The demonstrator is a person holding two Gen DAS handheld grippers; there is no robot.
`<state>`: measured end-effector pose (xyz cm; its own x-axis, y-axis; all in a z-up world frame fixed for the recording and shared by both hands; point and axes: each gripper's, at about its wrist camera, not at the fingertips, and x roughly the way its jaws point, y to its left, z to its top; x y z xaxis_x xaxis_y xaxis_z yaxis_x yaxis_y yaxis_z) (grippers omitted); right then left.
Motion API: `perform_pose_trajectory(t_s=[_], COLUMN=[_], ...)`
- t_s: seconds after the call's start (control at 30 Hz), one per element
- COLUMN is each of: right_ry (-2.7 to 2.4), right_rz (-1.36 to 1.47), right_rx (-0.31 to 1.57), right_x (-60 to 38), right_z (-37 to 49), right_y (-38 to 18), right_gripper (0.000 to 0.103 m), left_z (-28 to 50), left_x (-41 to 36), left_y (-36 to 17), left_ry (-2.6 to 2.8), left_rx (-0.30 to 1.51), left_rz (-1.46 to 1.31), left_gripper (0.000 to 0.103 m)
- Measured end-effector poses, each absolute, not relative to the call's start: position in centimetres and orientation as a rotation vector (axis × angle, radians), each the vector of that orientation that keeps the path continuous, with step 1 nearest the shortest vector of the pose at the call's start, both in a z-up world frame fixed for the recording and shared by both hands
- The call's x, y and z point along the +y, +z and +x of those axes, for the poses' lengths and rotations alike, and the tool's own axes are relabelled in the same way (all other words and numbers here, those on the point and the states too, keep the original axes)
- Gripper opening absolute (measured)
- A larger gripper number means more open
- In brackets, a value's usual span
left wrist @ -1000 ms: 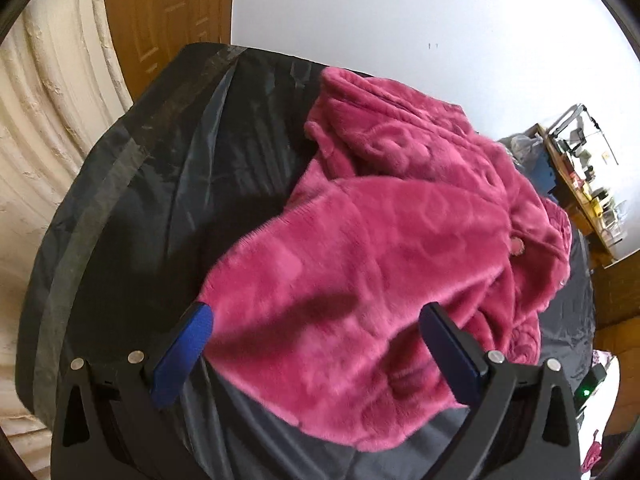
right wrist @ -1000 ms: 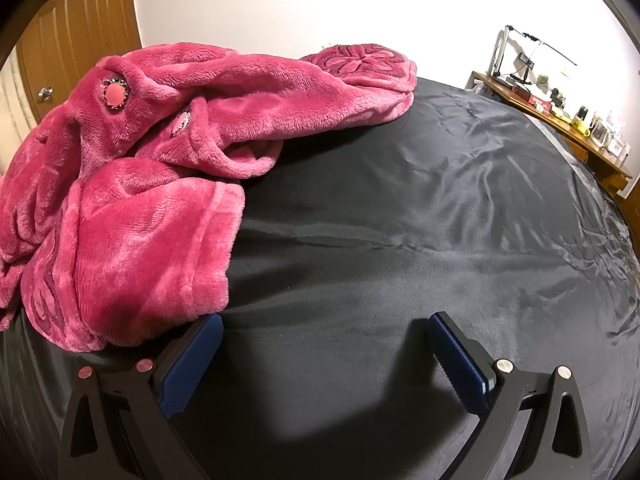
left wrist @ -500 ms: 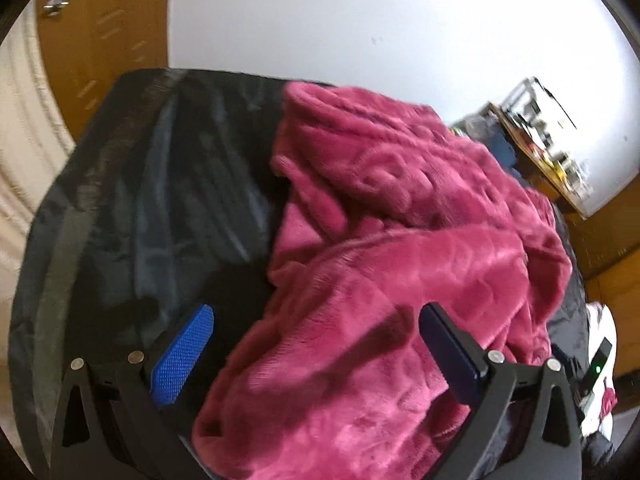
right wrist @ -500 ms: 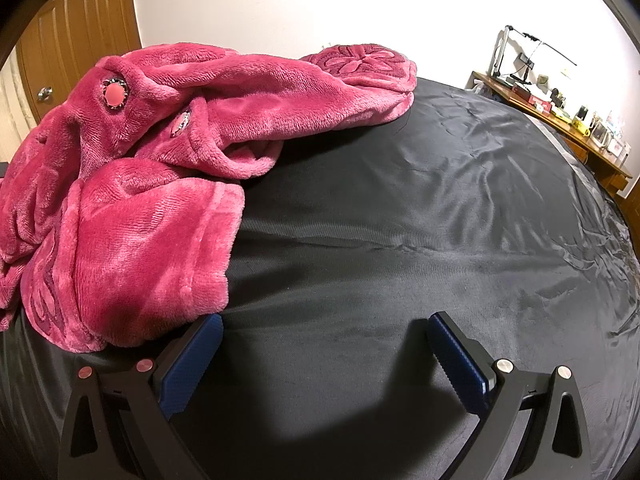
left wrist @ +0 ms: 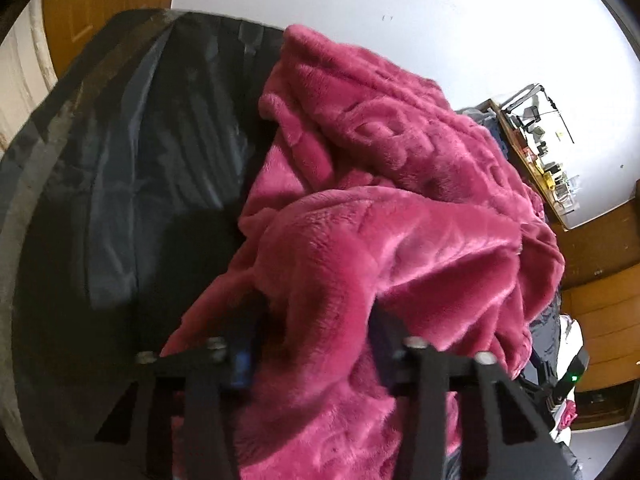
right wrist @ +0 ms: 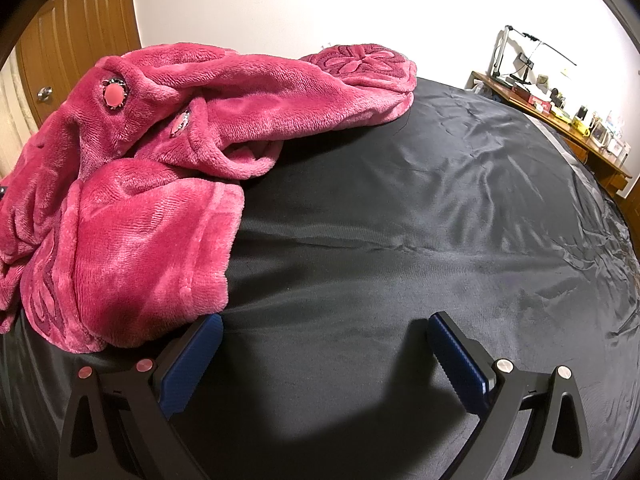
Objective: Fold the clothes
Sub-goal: 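Grasp the robe edge with the left gripper while the right gripper approaches the robe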
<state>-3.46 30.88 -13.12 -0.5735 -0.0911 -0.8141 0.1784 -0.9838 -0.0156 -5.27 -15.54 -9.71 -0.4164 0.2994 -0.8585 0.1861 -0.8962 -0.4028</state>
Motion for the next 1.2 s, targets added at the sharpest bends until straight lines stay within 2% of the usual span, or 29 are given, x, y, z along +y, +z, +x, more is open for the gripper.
perform_pose_trajectory(t_s=[0.07, 0.27, 0.4, 0.6, 0.8, 0.93, 1.07, 1.2], right_ry=[-2.656, -2.657, -2.664, -2.645, -2.765, -2.705, -2.55, -2.325], right_rz=[1.365, 1.368, 1.371, 1.544, 1.232, 1.087, 1.083, 1.273], right_rx=[0.143, 0.141, 0.135, 0.119, 0.207, 0.312, 0.388, 0.471], right_x=[30.9, 31.0, 30.9, 30.9, 29.5, 25.6, 20.3, 16.1], right_z=[-3.5, -3.7, -3.7, -5.6, -7.5, -11.2, -15.8, -19.8], right_y=[-13.1, -13.2, -13.2, -11.8, -3.9, -0.8, -1.2, -5.4], right_gripper=[0.103, 0.103, 0.103, 0.103, 0.103, 0.103, 0.103, 0.103], left_z=[-4.5, -2.2, -0.8, 2.7, 5.1, 5.7, 6.0, 6.0], left_x=[-15.5, -15.5, -16.3, -19.8, -21.9, -21.6, -21.0, -20.9], left_y=[-9.2, -7.3, -6.2, -5.8, -6.6, -7.1, -7.4, -7.6], left_ry=[2.511, 2.554, 2.599, 2.691, 2.716, 2.713, 2.723, 2.719], left_rx=[-0.691, -0.711, -0.752, -0.891, -1.03, -1.064, -1.065, -1.078], left_rz=[-1.639, -1.596, -1.578, -1.575, -1.608, -1.628, -1.644, -1.664], left_gripper=[0.024, 0.018, 0.018, 0.018, 0.018, 0.018, 0.018, 0.018])
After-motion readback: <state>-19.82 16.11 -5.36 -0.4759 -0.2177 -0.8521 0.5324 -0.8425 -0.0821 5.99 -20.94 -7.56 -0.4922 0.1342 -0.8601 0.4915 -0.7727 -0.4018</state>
